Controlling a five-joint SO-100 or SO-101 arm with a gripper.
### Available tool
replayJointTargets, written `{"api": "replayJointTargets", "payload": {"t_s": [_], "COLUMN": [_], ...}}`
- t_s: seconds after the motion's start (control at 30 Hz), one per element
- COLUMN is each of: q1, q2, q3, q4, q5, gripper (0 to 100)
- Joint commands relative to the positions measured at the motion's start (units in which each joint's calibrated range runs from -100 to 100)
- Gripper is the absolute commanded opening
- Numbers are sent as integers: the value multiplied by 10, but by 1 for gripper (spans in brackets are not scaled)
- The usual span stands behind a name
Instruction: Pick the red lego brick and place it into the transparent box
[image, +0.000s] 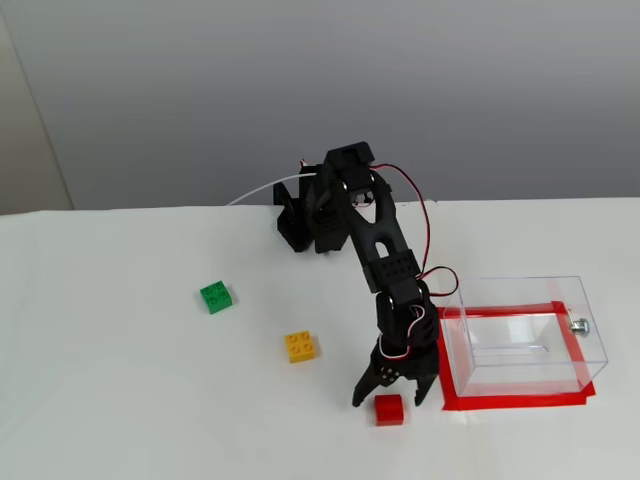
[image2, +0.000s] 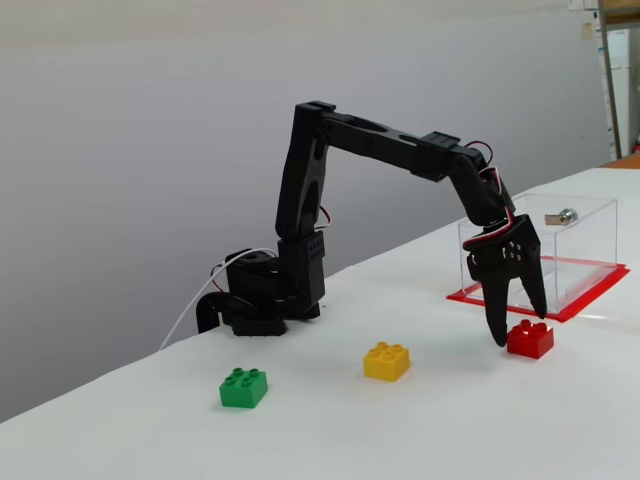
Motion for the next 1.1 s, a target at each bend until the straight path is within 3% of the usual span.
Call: {"api": "replayJointTargets", "payload": {"t_s": [0.0,0.93,1.07], "q1": [3,0,-1], "q2": [9,74,74], "q3": [-44,-72,-72], "q4": [-6,-32,-32], "q5": [2,3,3], "gripper": [40,39,26]}}
